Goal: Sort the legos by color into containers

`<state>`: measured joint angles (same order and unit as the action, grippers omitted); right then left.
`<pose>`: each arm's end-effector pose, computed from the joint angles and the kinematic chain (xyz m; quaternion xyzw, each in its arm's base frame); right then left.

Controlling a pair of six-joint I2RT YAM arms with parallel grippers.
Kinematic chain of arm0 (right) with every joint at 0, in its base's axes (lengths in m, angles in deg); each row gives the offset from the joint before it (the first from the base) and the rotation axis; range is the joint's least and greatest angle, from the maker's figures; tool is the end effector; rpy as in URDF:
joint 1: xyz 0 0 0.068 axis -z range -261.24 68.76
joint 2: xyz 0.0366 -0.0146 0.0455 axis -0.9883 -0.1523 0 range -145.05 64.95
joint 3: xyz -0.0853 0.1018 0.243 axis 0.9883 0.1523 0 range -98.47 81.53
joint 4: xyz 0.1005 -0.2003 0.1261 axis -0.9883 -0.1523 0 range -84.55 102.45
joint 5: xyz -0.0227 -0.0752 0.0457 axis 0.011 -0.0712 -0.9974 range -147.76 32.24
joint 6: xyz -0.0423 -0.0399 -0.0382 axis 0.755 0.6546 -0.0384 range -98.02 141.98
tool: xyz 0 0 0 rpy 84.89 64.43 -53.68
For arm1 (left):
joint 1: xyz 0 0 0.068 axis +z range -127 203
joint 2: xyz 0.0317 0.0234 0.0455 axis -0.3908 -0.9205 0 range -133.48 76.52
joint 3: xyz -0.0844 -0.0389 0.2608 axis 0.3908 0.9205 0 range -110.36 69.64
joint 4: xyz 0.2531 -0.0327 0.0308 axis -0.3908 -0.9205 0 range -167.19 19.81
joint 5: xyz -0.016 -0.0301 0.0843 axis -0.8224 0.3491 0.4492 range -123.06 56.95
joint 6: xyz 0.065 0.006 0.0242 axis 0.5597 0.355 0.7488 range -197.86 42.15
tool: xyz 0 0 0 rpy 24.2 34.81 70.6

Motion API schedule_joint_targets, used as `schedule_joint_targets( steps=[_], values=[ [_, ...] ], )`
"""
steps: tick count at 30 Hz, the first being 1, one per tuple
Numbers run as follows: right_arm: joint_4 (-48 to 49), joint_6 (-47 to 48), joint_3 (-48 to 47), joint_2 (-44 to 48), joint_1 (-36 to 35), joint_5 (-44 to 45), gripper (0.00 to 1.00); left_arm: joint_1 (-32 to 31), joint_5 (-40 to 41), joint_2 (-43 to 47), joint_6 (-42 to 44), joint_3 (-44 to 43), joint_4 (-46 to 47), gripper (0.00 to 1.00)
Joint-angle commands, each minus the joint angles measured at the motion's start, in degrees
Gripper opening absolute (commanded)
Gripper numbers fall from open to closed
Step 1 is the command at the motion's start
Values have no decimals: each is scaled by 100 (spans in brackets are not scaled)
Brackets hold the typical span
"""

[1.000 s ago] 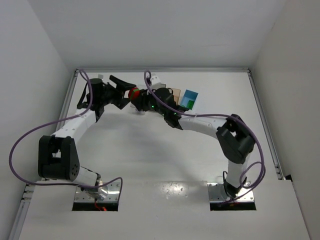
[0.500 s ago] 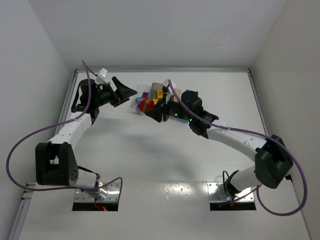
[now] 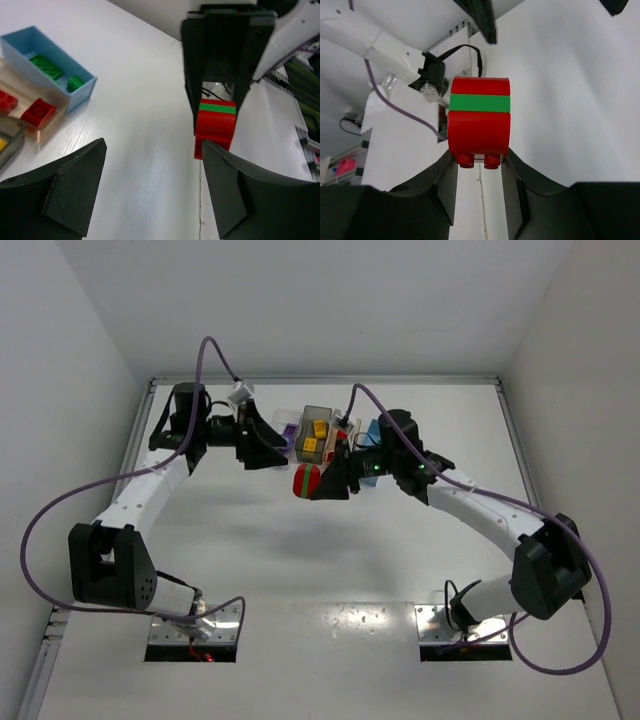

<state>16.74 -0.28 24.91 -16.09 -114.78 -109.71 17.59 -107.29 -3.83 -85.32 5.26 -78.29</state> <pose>0.2455 0.2163 0.2962 -0.3220 0.7088 0.5582 0.2870 0.2978 -0.0830 0.3330 0.3163 0.6748 -0.5517 0.3744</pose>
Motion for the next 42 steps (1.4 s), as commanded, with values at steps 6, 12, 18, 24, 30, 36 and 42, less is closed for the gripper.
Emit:
schedule_joint_targets(
  steps=[6, 12, 18, 24, 30, 36, 42],
  values=[
    [379, -331, -148, -70, 313, -905, 0, -487, -1259, 134, 721, 57, -43, 82],
    [327, -183, -200, -123, 374, -783, 0, -654, -1444, 73, 457, 5, -43, 82],
    [274, -24, -358, -176, 374, -659, 0, -900, -1384, -41, 298, -101, -43, 82],
    [160, 82, -411, -176, 374, -545, 0, -1076, -1198, -269, 70, -207, -43, 77],
    [71, 274, -358, -124, 374, -370, 0, -1182, -1093, -384, 17, -268, -43, 44],
    [-235, 556, -130, 175, 523, 35, 0, -1182, -908, -384, 17, -321, -43, 9],
    [-973, 1048, 405, 1008, 997, 299, 0, -998, -803, -323, 201, -84, -104, 7]
  ],
)
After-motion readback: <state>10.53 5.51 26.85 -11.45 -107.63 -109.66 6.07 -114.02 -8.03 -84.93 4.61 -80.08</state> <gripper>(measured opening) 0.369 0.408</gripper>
